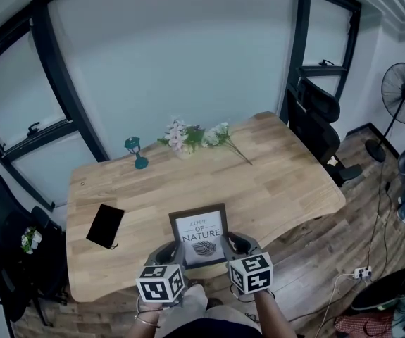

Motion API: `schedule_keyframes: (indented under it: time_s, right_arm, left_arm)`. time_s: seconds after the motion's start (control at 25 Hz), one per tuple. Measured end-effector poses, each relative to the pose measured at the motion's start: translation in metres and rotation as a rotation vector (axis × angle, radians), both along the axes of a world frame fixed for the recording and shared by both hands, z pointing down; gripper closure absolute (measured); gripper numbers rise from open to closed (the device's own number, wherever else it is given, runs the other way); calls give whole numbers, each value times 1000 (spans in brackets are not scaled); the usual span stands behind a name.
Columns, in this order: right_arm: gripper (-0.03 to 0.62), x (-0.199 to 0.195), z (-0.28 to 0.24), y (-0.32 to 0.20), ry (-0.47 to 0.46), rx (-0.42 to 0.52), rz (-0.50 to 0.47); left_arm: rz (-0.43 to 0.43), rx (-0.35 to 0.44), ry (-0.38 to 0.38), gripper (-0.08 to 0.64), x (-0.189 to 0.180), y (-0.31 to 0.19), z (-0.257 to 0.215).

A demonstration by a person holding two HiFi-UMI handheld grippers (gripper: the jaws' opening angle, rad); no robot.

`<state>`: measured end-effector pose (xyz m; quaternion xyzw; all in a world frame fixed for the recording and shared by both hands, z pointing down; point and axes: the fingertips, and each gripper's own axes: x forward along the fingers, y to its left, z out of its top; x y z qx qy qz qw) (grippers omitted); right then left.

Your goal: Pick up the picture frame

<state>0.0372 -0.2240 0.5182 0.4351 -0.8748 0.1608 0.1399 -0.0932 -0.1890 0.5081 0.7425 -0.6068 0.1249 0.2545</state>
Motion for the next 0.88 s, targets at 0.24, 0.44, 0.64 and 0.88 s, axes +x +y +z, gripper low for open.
schedule_keyframes:
  time_s: [0.24,0.44,0.64,0.88]
  right_arm:
    - [523,5,-12,9,-18,27,-1]
    - [523,7,-22,14,-55,24,5]
    - [523,8,-35,11,-68,50,1]
    - [523,4,-45,10,-83,69,2]
  left_arm:
    - [-1,36,-4,497,6,10,-13]
    - [-2,58,-11,499,7,12,-25]
    - [-4,91,-18,499,8,11,-39]
    - [-14,127,-17,499,4,11,-54]
